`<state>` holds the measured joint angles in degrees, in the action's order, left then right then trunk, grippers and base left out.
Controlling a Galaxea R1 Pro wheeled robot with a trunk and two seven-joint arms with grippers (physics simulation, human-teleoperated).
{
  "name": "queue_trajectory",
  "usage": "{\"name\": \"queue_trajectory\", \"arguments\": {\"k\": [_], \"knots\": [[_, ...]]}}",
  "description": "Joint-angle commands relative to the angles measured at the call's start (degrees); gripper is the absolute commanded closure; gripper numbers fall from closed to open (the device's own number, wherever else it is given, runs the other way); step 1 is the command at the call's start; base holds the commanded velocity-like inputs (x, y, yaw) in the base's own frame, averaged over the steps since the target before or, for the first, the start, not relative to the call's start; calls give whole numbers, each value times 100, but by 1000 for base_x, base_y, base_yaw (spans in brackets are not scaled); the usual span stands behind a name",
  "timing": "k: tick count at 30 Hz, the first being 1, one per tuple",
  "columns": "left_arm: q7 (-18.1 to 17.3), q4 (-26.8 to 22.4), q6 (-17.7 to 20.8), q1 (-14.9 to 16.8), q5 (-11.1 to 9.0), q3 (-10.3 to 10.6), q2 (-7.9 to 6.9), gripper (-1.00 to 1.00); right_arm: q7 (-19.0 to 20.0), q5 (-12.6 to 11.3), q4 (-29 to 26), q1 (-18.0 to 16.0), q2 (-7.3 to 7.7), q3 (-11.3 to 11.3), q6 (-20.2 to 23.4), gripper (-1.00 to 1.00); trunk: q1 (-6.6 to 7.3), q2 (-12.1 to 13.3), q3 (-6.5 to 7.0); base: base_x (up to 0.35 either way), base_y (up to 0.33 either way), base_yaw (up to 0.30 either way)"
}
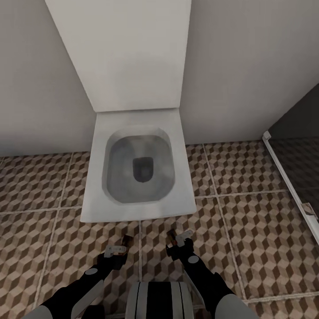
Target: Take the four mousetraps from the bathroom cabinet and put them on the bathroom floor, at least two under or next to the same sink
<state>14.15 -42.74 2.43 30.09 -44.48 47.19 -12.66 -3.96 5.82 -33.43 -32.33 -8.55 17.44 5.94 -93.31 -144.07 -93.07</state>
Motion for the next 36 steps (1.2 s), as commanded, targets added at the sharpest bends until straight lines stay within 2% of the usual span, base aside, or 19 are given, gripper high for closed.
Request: {"name": "queue_trajectory", "arguments": {"k": [1, 12, 36], "knots": [[52, -15, 12, 6, -35, 36, -8, -100, -35, 60, -11, -1, 2, 22, 47, -100, 1, -1, -3, 0, 0, 0], [53, -14, 14, 6, -38, 36, -8, -100, -33, 60, -7, -1, 2, 22, 47, -100, 1, -1, -3, -68, 26, 0], [53, -2, 19, 6, -39, 48, -8, -100, -34, 60, -10, -1, 5, 21, 39, -100, 1, -1, -3, -320, 12, 0]]}}
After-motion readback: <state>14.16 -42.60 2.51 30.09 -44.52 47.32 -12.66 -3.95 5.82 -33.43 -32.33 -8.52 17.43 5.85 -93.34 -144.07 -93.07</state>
